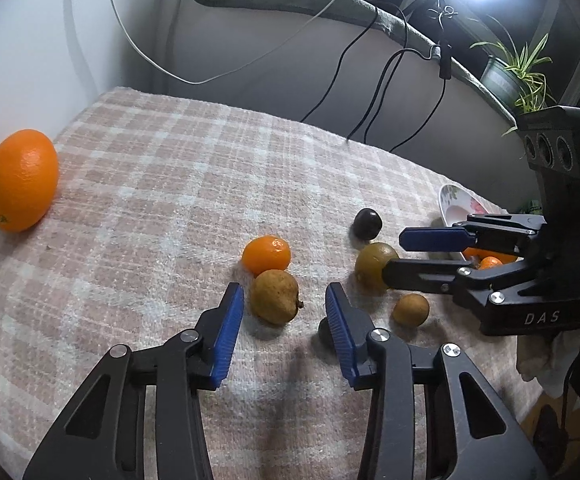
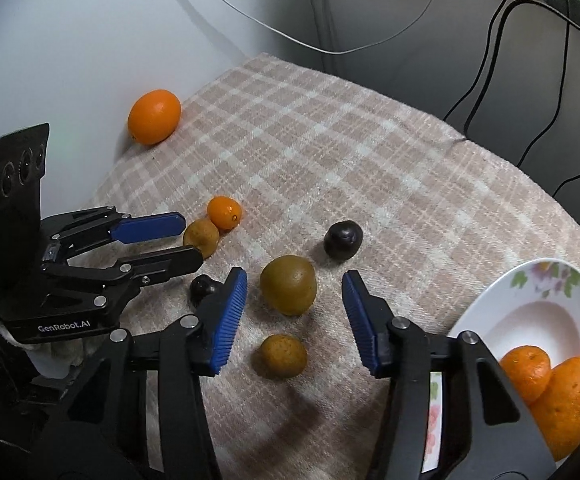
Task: Organize fruits
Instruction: 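Move the right tool back toward the remaining fruits on the cloth, then close the right gripper around the large brown kiwi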
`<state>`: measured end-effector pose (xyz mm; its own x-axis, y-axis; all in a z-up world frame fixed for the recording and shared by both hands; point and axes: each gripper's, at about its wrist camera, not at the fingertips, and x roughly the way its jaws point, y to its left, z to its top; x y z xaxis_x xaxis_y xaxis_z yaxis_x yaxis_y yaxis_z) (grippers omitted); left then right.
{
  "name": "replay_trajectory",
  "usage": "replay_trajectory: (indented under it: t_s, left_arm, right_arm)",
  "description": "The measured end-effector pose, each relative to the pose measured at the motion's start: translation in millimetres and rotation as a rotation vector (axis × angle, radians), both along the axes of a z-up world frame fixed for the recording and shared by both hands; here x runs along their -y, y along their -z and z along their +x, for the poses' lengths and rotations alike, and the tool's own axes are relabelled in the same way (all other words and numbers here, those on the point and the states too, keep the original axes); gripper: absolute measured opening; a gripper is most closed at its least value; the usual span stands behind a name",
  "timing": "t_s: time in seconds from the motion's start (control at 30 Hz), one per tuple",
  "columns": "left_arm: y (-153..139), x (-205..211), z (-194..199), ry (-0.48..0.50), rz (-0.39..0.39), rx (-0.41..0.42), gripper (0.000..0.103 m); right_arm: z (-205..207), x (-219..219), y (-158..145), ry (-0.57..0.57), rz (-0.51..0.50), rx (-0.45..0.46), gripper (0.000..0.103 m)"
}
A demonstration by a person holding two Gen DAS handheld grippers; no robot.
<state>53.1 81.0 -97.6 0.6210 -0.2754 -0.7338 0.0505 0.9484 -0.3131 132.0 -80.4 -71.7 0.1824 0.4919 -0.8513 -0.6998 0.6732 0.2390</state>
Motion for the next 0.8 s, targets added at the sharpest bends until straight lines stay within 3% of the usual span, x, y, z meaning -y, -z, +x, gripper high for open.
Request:
replay_trajectory:
  t_s: [0.3, 0.47, 0.8]
  left_arm:
    - [7, -2, 6, -0.002, -0.007, -0.021, 0.036]
    - [9, -1, 7, 0.004, -0.001, -0.024, 0.027]
    - [8, 2, 7, 0.009, 0.010, -0.018, 0.026]
  right_arm:
    - [4, -8, 12, -0.003, -0.030, -0.021, 0.044]
    - [4, -10, 14, -0.008, -0.031, -0.029, 0.043]
    - [2, -14, 14, -0.024, -0.026, -0.041, 0.033]
